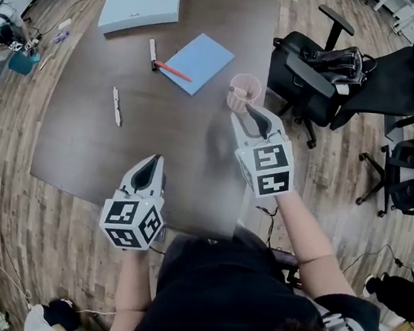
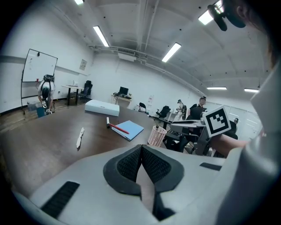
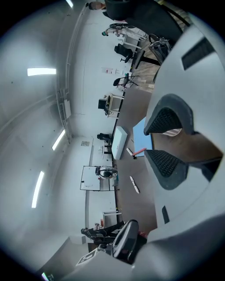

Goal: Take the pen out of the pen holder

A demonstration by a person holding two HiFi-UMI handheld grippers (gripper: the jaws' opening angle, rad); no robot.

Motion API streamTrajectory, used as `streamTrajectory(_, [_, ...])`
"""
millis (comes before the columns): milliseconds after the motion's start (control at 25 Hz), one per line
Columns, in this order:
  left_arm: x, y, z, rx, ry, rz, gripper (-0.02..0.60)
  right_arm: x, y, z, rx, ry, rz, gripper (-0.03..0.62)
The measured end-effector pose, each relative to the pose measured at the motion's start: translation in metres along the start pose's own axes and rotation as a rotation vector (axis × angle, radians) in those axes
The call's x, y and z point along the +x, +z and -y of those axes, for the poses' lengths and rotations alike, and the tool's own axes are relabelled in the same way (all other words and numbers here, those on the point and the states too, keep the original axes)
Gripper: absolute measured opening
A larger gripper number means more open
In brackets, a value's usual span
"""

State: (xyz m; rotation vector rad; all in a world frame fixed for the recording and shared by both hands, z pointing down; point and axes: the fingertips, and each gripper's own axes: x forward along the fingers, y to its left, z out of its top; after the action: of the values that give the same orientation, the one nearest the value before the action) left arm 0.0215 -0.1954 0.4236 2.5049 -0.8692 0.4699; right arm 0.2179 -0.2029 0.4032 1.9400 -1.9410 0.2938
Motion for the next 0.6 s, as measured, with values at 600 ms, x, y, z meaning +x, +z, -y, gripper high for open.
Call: streamTrajectory(600, [0.023,0.002,-0.007,-0.067,0.177,0.002,0.028,0.076,-0.014,0.023,-0.198,0.088,-0.071,0.151])
